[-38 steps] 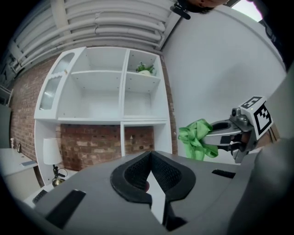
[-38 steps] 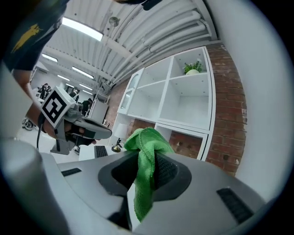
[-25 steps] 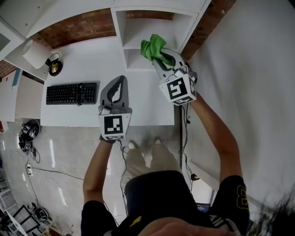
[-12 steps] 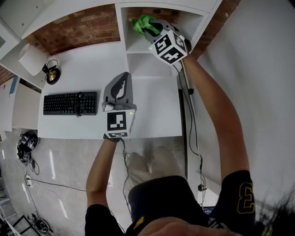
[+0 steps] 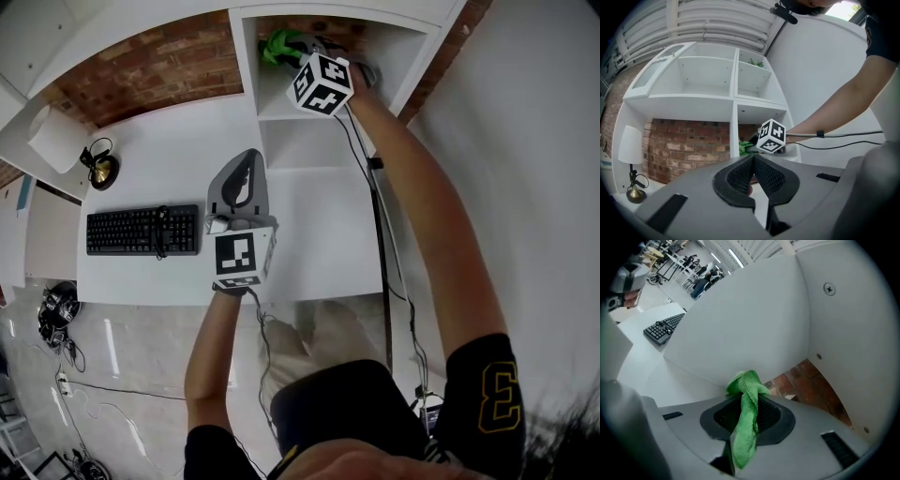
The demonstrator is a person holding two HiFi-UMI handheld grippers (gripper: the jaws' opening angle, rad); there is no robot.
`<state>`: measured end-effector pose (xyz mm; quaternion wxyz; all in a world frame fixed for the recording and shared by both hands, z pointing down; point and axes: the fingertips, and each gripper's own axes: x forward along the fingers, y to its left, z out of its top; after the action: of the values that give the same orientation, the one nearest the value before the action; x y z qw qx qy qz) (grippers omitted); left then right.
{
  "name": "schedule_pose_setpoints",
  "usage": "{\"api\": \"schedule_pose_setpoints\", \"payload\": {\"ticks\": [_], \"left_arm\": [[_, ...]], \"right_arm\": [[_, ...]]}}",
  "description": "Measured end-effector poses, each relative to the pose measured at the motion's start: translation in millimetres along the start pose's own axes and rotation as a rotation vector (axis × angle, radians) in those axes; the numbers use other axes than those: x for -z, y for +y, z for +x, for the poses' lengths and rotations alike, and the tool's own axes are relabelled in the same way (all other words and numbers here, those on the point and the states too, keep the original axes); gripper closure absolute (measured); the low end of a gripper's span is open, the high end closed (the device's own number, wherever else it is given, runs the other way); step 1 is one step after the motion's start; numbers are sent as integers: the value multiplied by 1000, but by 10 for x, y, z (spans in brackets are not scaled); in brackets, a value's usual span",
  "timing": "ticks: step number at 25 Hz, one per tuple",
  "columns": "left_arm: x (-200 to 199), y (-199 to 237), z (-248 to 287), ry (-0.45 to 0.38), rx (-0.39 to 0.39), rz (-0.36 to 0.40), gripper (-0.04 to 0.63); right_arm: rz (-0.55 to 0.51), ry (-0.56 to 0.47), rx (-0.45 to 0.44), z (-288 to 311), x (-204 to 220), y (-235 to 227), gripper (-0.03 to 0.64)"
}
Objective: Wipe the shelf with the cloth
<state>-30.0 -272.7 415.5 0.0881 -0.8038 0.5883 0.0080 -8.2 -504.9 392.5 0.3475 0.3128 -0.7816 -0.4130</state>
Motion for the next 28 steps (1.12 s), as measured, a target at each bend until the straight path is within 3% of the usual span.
{"api": "schedule_pose_setpoints", "payload": {"ticks": [7, 17, 28], "left_arm": [[47, 139, -17, -7, 0, 29, 577], [111, 145, 63, 15, 2, -26, 577], [181, 148, 89, 39, -5, -52, 577]], "right_arm": [[-57, 56, -16, 301, 150, 43, 551], [-143, 114, -136, 518, 203, 282, 552], [-66, 82, -215, 535, 173, 352, 557]]}}
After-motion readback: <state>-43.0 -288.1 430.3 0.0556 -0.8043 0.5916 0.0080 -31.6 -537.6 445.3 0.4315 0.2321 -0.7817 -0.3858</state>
